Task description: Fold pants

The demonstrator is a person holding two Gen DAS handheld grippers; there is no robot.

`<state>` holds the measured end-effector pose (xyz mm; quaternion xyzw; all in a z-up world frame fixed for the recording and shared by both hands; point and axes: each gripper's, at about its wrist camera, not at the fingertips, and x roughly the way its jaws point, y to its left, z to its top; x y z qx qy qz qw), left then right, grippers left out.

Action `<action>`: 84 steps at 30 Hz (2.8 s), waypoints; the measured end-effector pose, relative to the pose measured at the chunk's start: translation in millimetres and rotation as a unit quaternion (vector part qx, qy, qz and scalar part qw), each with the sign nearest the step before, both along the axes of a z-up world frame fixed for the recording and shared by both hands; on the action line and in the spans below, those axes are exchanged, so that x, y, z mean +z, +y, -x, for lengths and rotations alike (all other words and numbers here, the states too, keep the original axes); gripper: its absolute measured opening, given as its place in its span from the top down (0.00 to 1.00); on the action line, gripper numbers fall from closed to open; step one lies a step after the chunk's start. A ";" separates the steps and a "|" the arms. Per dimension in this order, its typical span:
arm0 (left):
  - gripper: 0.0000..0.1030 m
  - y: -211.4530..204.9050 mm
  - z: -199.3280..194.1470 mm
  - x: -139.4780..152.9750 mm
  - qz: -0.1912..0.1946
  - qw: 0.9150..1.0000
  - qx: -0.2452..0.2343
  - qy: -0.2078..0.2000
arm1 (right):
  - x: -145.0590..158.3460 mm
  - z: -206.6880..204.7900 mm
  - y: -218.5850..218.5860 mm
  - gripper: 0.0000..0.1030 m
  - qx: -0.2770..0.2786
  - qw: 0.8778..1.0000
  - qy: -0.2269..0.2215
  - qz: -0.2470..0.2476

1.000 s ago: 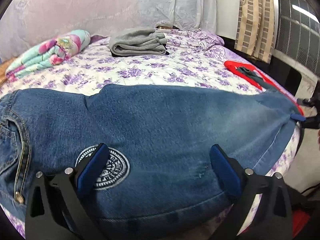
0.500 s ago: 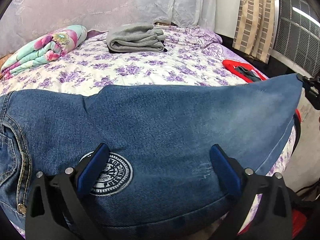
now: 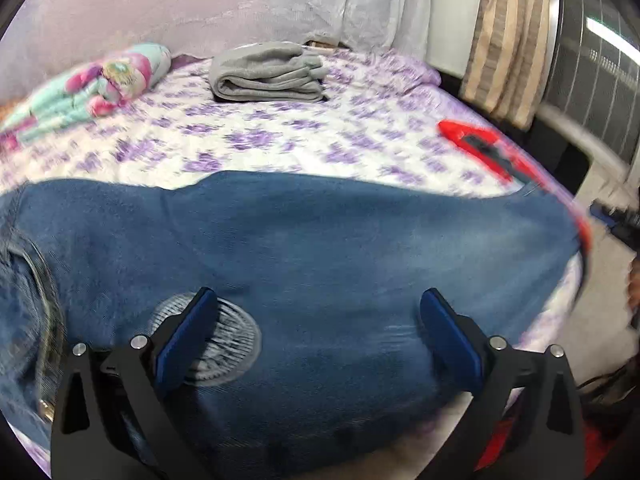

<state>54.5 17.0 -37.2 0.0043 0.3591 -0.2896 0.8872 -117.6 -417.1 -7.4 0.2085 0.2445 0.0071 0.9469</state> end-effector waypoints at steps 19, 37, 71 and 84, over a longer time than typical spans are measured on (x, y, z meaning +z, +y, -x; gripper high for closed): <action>0.04 -28.4 12.4 -16.9 -0.061 0.997 0.006 -0.037 | -73.5 -90.8 115.7 0.64 0.215 0.972 0.080 -0.042; 0.04 -40.7 37.2 10.2 -0.067 0.997 -0.033 -0.034 | -47.0 -40.7 98.3 0.96 0.240 0.965 0.042 -0.094; 0.05 -88.1 61.2 9.7 -0.060 0.994 -0.066 -0.058 | -32.2 -83.3 100.5 0.36 0.153 0.987 -0.015 0.050; 0.05 -52.9 51.1 10.1 -0.065 0.994 0.020 -0.082 | -35.5 -70.6 78.3 0.17 0.107 0.990 -0.023 0.091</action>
